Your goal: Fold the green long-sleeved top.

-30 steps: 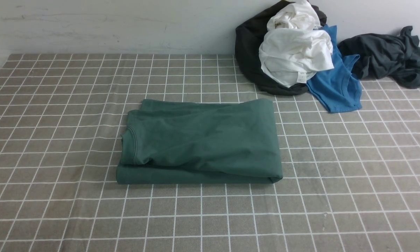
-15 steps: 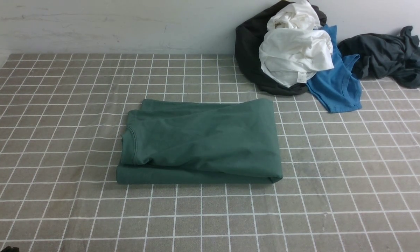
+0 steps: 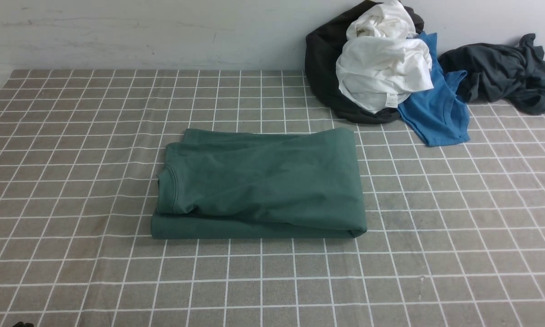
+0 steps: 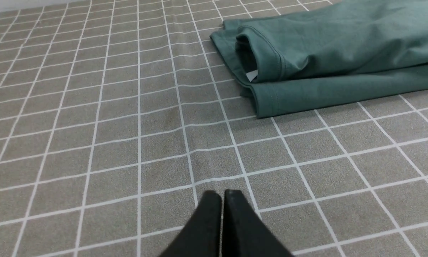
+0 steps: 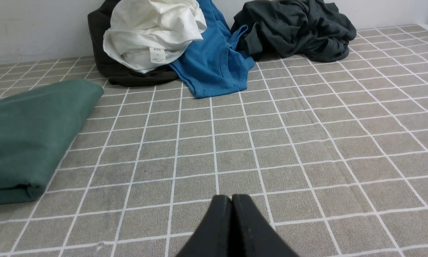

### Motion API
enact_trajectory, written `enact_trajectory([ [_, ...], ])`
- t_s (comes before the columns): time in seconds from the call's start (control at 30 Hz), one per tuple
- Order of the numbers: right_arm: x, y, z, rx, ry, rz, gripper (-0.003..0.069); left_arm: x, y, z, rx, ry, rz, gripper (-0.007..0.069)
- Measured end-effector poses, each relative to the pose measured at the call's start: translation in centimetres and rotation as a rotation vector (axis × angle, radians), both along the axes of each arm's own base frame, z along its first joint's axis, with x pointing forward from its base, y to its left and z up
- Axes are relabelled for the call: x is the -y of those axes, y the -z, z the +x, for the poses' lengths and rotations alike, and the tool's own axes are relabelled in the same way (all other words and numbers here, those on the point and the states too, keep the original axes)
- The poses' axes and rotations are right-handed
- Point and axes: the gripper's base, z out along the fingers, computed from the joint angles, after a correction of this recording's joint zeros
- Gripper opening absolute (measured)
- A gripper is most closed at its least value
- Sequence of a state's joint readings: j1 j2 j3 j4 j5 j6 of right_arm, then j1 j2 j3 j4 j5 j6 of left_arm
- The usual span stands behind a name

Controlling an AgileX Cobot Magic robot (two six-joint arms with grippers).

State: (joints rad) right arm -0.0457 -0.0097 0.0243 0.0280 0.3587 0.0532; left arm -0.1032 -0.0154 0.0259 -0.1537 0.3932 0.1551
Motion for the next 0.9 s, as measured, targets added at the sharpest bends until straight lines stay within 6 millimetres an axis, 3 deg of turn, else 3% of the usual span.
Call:
enact_trajectory([
  [0.23,0.0,0.0,0.0,0.0,0.0,0.0,-0.0013,0.02,0.0,0.0,-0.012,-0.023,-0.076,-0.0007],
  [0.9,0.0,0.0,0.0,0.0,0.001,0.0,-0.0013,0.02,-0.04,0.01,-0.008,-0.023,-0.079,-0.0007],
])
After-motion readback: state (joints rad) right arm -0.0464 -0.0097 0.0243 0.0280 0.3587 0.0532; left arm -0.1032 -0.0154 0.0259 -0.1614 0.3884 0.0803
